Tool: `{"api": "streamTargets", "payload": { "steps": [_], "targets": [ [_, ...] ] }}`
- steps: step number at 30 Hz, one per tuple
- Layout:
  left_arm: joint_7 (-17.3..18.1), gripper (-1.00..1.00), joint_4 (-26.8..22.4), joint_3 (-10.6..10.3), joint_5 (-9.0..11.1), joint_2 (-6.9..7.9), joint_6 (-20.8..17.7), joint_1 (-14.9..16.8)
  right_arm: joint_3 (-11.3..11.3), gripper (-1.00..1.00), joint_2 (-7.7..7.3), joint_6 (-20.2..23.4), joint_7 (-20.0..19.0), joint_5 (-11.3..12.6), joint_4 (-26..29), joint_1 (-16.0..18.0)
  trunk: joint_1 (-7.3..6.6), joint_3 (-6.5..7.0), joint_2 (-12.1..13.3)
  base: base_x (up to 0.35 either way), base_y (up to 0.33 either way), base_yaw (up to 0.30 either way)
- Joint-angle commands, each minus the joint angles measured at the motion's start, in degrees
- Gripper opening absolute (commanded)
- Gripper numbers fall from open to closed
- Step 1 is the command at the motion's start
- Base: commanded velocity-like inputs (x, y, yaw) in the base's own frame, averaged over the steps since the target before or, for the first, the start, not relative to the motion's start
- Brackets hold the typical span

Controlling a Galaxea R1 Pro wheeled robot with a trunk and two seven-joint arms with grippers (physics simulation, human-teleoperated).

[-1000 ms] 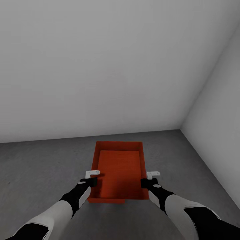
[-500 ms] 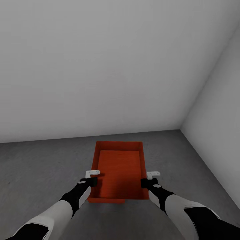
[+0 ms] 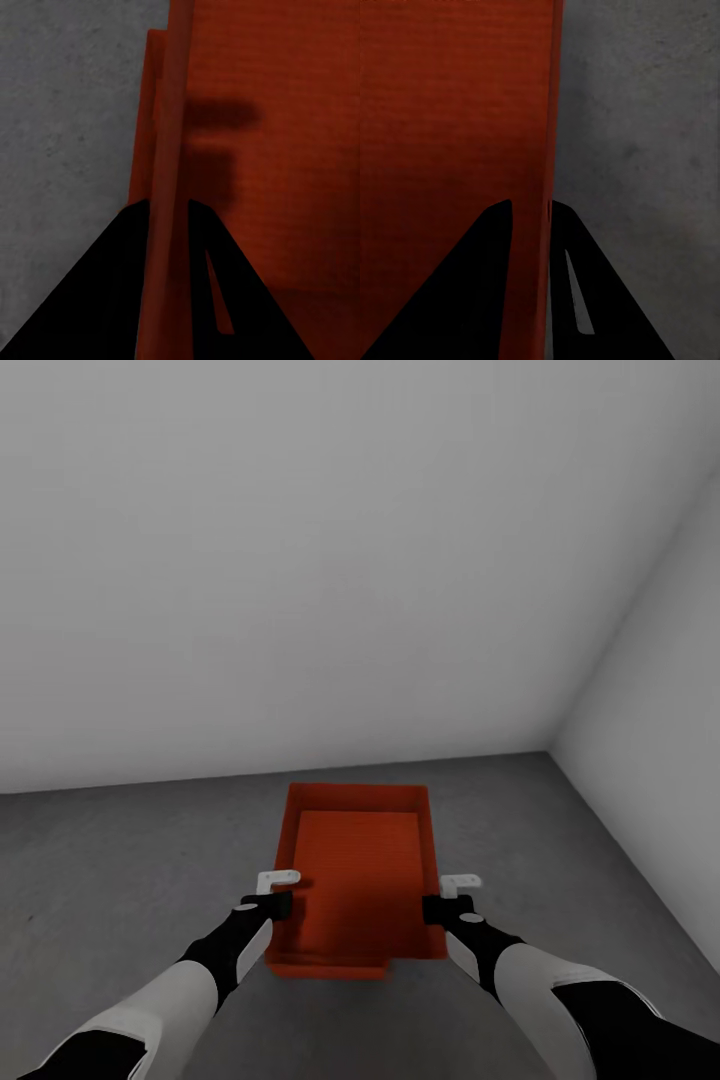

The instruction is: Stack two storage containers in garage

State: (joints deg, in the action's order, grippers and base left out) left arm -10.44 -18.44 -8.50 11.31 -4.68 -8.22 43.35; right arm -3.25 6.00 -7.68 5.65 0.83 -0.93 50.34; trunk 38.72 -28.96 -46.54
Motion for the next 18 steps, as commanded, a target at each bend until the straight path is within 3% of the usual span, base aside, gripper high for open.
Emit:
{"api": "streamTargets", "payload": {
  "steps": [1,9,18],
  "targets": [
    [-0.6,-1.0,-0.4,0.7,0.3,0.11,2.9,0.1,0.4,-1.0,-0.64,-0.1,0.1,0.2,-0.3,0.0,0.02,-0.06,0.0,0.121,0.187,0.0],
    [-0.6,-1.0,-0.4,0.7,0.3,0.11,3.0,0.1,0.4,-1.0,-0.66,-0.1,0.1,0.2,-0.3,0.0,0.02,-0.06,0.0,0.115,0.163,0.0],
    [-0.6,-1.0,-0.4,0.7,0.3,0.11,3.0,0.1,0.5,-1.0,-0.64,-0.1,0.1,0.3,-0.3,0.0,0.02,-0.08,0.0,0.02,0.021,0.0]
  ]
}}
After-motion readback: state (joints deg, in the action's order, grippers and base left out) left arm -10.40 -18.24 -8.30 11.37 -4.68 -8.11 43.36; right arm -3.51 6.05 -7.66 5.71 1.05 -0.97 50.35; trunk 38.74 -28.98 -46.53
